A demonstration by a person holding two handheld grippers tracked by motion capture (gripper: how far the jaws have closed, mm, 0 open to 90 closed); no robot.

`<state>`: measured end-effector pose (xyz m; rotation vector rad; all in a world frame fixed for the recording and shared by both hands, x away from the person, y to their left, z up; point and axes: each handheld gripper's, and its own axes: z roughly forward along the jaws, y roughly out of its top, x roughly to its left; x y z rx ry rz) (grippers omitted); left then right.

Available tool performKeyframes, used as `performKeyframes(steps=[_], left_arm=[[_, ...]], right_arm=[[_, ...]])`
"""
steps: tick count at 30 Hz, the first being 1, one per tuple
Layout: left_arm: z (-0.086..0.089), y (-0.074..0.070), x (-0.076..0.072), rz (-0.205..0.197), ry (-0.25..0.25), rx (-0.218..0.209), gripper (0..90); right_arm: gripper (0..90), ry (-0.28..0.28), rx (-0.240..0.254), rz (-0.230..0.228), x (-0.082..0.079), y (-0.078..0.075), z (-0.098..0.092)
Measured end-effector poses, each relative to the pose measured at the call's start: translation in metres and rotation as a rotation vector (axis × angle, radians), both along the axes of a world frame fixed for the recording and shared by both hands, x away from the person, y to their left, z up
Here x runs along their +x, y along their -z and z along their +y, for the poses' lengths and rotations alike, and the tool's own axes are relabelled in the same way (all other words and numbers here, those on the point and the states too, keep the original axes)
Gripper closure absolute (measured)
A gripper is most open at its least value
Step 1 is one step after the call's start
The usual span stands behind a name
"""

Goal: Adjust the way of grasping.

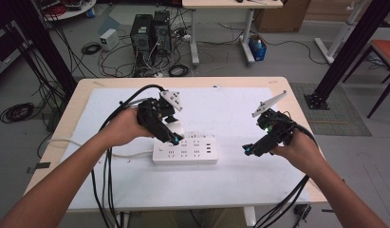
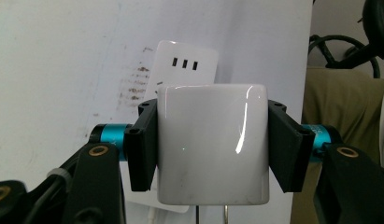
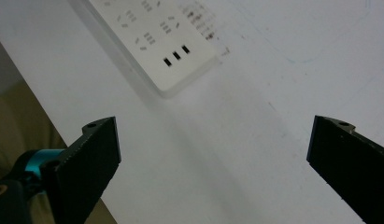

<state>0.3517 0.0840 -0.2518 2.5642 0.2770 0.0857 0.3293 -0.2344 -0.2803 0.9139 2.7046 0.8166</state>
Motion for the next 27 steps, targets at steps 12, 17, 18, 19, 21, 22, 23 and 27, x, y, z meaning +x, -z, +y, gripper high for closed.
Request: performKeyframes(steps=[12, 17, 18, 19, 21, 22, 23, 27], left_arm=[[-0.01, 0.009, 0.002, -0.004, 0.033, -0.091, 42.6], [-0.015, 0.012, 0.0, -0.03, 0.044, -0.109, 42.6], [-0.015, 0.012, 0.0, -0.03, 0.044, -0.109, 42.6], [-0.016, 0.013, -0.001, -0.048, 0.049, -0.114, 42.6], [-0.017, 0.013, -0.003, -0.062, 0.057, -0.122, 42.6], [-0.018, 0.014, -0.004, -0.065, 0.06, -0.125, 42.6], [-0.019, 0.014, -0.005, -0.069, 0.07, -0.122, 42.6], [-0.023, 0.016, -0.006, -0.079, 0.085, -0.122, 42.6]], right_arm=[[2.1, 0.01, 0.188, 0.086, 0.007, 0.008, 0.008], [2.1, 0.023, 0.268, 0.124, 0.01, 0.008, 0.012], [2.1, 0.028, 0.284, 0.135, 0.01, 0.008, 0.013], [2.1, 0.03, 0.306, 0.139, 0.011, 0.008, 0.013], [2.1, 0.036, 0.349, 0.157, 0.012, 0.008, 0.013], [2.1, 0.038, 0.376, 0.167, 0.013, 0.008, 0.014], [2.1, 0.045, 0.407, 0.187, 0.013, 0.008, 0.014], [2.1, 0.046, 0.468, 0.235, 0.015, 0.008, 0.017]])
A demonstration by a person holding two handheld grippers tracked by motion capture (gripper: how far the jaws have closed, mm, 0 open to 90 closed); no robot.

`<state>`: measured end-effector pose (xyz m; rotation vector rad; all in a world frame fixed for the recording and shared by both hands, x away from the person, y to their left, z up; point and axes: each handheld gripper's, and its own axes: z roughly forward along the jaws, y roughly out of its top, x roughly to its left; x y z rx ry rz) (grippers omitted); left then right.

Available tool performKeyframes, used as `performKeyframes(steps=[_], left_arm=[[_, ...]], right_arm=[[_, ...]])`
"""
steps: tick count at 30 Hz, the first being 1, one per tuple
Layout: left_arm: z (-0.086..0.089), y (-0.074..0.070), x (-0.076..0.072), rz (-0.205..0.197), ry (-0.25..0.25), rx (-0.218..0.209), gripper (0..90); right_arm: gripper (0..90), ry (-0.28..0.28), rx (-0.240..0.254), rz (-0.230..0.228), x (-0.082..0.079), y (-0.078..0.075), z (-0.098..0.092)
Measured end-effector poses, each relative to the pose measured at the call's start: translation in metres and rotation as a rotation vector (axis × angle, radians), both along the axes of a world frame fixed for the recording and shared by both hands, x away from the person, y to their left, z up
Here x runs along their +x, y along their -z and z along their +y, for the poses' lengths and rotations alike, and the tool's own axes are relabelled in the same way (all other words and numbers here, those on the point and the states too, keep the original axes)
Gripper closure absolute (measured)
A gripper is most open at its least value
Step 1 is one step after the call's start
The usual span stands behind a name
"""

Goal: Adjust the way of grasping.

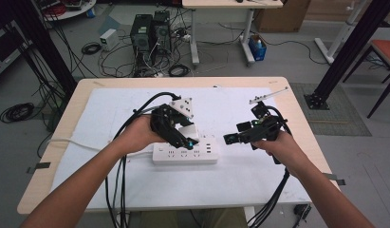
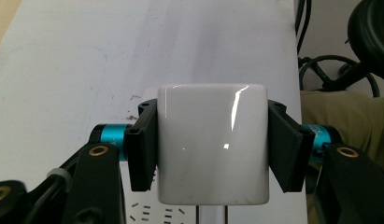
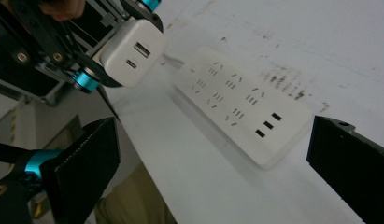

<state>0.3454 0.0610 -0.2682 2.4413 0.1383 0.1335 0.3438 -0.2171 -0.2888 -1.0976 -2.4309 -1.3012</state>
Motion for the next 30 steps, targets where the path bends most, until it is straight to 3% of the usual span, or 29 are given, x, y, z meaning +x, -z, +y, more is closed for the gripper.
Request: performKeyframes(steps=[14, 17, 27, 30], left_arm=[[-0.016, 0.004, 0.0, -0.027, 0.019, -0.003, 42.6], [-0.02, 0.004, 0.001, -0.028, 0.02, -0.021, 42.5], [-0.032, 0.003, 0.001, -0.05, 0.037, -0.031, 42.6], [-0.034, 0.002, 0.001, -0.054, 0.04, -0.028, 42.6]], right_arm=[[2.1, 0.051, 0.2, 0.19, 0.009, 0.007, 0.006], [2.1, 0.066, 0.245, 0.228, 0.01, 0.009, 0.007], [2.4, 0.077, 0.295, 0.356, 0.016, 0.017, 0.014], [4.1, 0.076, 0.306, 0.37, 0.017, 0.021, 0.015]])
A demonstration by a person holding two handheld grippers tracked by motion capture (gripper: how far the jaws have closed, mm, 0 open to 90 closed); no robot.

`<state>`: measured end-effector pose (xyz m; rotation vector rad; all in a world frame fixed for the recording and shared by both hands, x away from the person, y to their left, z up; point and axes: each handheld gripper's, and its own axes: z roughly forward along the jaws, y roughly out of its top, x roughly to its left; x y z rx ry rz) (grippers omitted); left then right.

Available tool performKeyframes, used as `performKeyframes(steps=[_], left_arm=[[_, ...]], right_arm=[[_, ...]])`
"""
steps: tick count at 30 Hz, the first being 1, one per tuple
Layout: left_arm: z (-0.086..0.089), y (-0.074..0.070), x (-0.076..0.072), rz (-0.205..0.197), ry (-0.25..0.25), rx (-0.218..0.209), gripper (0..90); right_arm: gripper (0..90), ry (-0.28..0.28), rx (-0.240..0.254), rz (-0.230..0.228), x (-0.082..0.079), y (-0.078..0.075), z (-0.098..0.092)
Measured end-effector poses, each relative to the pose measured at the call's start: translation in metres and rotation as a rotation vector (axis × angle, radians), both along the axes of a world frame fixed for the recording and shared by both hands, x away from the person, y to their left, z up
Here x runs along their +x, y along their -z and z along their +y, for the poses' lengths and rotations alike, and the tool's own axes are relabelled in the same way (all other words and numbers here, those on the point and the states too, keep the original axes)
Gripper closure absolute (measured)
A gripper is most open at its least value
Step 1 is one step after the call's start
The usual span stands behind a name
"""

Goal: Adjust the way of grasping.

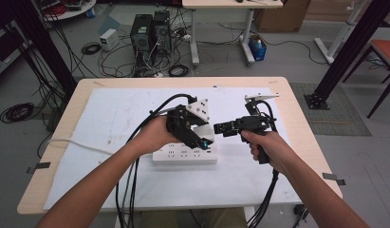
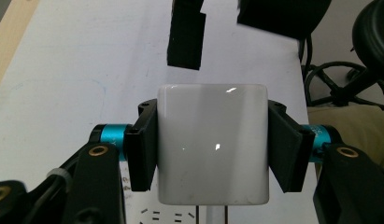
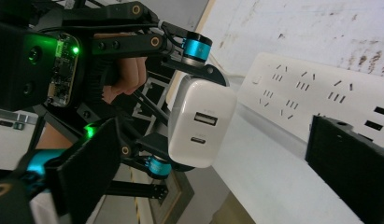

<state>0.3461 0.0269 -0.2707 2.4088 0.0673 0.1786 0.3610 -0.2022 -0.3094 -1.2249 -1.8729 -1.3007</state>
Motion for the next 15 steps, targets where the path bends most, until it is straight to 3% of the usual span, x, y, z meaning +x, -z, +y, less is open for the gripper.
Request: performKeyframes(steps=[9, 11, 15], left_arm=[[-0.0067, 0.0009, -0.0003, -0.009, 0.01, 0.006, 42.5], [-0.008, 0.0008, -0.0006, -0.009, 0.012, 0.008, 42.5], [-0.009, 0.0004, -0.0001, -0.018, 0.009, 0.005, 42.5]], right_arm=[[6.5, -0.006, 0.028, 0.039, 0.0041, 0.005, 0.0058], [14.6, -0.007, 0.041, 0.052, 0.0055, 0.006, 0.0064], [19.8, -0.016, 0.056, 0.079, 0.0073, 0.008, 0.0078]])
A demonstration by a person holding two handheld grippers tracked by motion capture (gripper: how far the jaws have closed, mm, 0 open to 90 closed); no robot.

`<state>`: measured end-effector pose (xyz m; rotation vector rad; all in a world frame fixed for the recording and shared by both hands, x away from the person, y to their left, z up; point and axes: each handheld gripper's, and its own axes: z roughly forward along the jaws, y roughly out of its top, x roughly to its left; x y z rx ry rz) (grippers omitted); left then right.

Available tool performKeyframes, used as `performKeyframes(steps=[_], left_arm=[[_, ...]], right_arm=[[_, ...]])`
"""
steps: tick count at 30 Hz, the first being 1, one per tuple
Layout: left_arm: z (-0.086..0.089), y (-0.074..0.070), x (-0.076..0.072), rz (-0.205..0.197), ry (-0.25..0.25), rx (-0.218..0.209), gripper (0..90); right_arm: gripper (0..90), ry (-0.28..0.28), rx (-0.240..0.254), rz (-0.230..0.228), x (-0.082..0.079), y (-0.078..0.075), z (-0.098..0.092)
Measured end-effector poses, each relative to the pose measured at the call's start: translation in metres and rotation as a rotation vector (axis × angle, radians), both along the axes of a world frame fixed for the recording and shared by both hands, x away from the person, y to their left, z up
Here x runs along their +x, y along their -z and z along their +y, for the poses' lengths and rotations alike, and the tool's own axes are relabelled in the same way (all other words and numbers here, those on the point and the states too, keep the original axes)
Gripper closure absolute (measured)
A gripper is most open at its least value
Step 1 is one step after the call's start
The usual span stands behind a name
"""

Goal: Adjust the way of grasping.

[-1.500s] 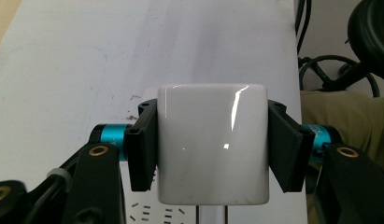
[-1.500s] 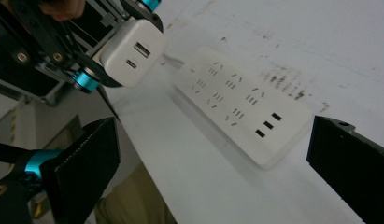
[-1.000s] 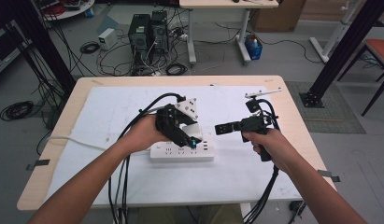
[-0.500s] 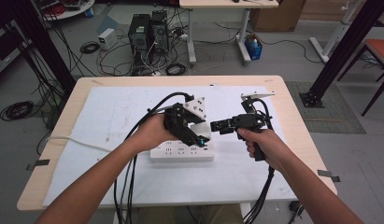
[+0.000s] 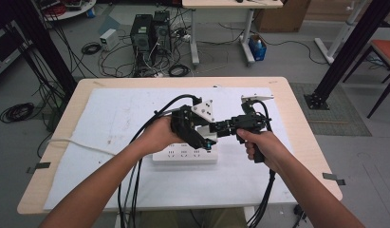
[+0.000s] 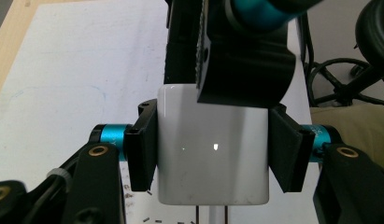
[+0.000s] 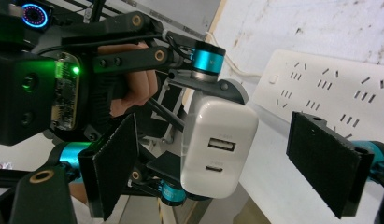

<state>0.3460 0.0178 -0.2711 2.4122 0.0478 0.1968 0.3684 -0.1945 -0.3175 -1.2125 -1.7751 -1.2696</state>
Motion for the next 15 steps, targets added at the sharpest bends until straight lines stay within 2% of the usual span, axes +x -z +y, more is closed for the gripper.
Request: performKeyframes(steps=[5, 7, 8, 15], left_arm=[[-0.0024, -0.0001, -0.001, -0.007, 0.006, 0.003, 42.5], [-0.0036, -0.0005, -0.0011, -0.013, 0.009, 0.003, 42.5], [-0.0041, -0.0007, -0.0014, -0.016, 0.007, 0.003, 42.5], [-0.0051, -0.0011, -0.0022, -0.03, 0.006, 0.006, 42.5]], right_arm=[[27.7, -0.004, 0.031, 0.026, 0.0014, 0.0035, 0.002], [28.2, -0.004, 0.034, 0.036, 0.0017, 0.0038, 0.0024], [32.8, -0.009, 0.037, 0.043, 0.0021, 0.0049, 0.0039], [43.7, -0.015, 0.05, 0.079, 0.003, 0.0079, 0.0047]])
